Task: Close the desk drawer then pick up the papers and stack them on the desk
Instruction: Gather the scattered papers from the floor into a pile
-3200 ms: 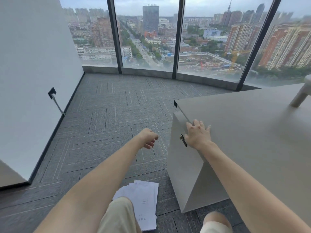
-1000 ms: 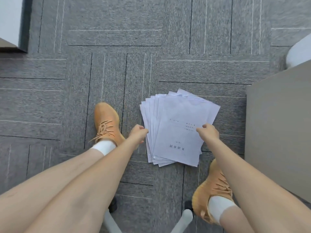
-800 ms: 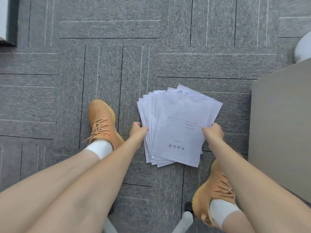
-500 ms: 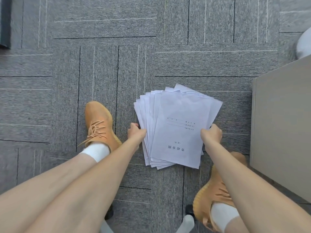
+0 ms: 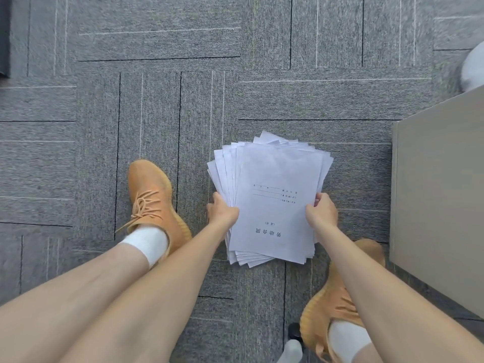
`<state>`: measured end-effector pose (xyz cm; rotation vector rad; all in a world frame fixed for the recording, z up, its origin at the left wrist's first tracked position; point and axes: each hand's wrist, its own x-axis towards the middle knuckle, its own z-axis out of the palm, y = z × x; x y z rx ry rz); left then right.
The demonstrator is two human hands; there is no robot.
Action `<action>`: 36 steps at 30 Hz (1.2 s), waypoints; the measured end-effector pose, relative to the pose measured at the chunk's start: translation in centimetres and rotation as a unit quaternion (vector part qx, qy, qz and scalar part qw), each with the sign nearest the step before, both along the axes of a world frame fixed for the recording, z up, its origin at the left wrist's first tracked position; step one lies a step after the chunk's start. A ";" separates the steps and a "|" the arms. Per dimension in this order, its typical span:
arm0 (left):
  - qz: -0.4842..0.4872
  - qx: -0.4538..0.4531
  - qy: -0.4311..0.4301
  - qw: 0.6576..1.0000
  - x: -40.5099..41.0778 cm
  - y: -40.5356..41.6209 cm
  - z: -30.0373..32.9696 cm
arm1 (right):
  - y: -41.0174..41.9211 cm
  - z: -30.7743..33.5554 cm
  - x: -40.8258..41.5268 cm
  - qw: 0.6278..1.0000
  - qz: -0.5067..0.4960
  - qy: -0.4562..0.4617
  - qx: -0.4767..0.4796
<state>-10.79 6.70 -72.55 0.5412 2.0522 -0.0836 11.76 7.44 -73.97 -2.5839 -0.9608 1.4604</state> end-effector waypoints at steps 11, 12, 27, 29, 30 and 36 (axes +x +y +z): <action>0.104 0.044 -0.096 0.989 -0.2 -0.2 0.3 | -1.4 0.8 -2.3 0.993 0.084 -0.085 0.001; 0.100 0.041 -0.106 0.988 -0.1 -0.3 0.2 | -1.4 0.9 -2.5 0.993 0.076 -0.085 -0.001; 0.329 0.045 -0.236 0.914 0.3 -0.8 0.2 | -3.1 0.9 -3.0 0.995 0.056 -0.079 0.024; 0.323 0.030 -0.242 0.915 0.2 -1.2 0.1 | -2.9 1.1 -2.8 0.995 0.051 -0.078 0.020; 0.307 0.027 -0.239 0.921 0.3 -1.3 0.2 | -2.9 1.1 -2.8 0.996 0.055 -0.072 0.023; 0.220 0.037 -0.210 0.952 0.1 -1.4 0.5 | -2.8 1.6 -2.4 0.996 0.076 -0.036 0.039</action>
